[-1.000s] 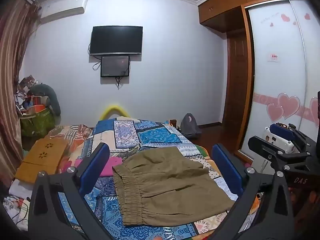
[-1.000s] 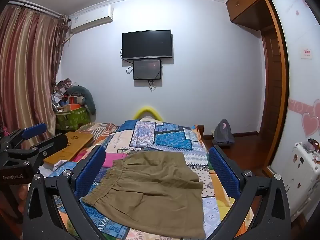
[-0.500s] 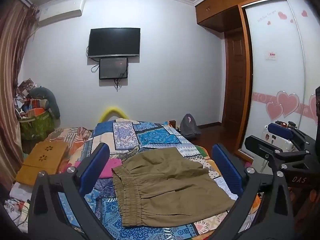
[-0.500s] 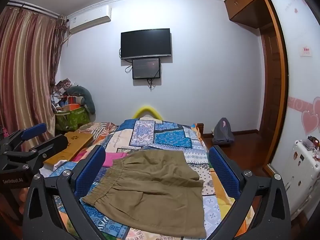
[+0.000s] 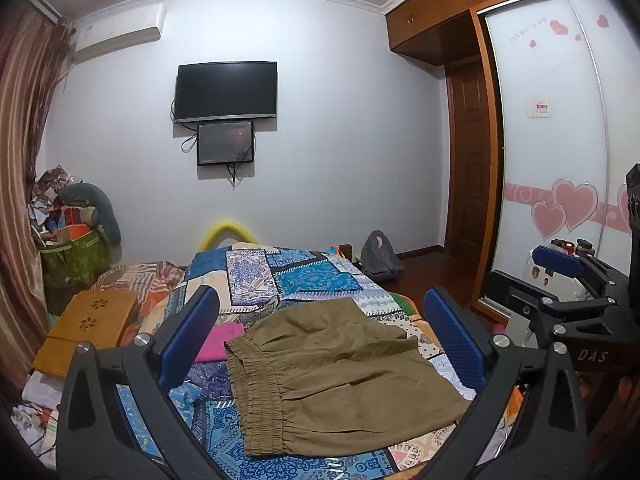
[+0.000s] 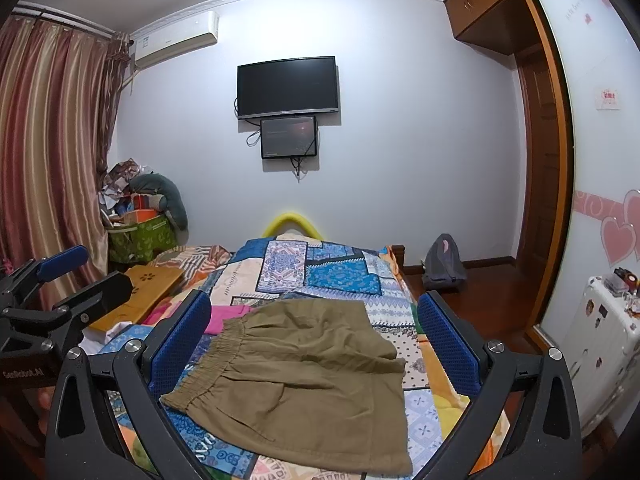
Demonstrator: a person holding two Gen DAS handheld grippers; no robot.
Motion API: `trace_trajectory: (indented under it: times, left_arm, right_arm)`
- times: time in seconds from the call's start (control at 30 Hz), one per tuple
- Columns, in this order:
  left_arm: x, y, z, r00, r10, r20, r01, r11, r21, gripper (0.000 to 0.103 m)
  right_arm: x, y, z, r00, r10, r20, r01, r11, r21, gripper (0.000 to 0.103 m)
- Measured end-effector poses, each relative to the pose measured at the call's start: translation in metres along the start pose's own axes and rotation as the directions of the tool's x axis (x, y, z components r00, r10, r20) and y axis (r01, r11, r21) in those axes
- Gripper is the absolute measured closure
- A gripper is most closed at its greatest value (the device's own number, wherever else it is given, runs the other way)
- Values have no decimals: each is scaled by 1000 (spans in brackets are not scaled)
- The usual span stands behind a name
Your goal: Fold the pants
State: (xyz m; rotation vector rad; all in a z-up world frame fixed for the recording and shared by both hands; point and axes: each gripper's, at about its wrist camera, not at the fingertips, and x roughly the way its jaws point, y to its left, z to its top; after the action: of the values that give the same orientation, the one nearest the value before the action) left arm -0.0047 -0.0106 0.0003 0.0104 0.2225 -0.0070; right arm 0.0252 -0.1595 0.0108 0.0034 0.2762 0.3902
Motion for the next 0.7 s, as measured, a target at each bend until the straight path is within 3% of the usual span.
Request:
trace_trajectory:
  times: [0.7]
  left_arm:
    - [2,0,-1,1000,18,6,-18,1000,7,0]
  right_arm:
    - [0,0,-1,1000,2,-1,-2,1000,-3,0]
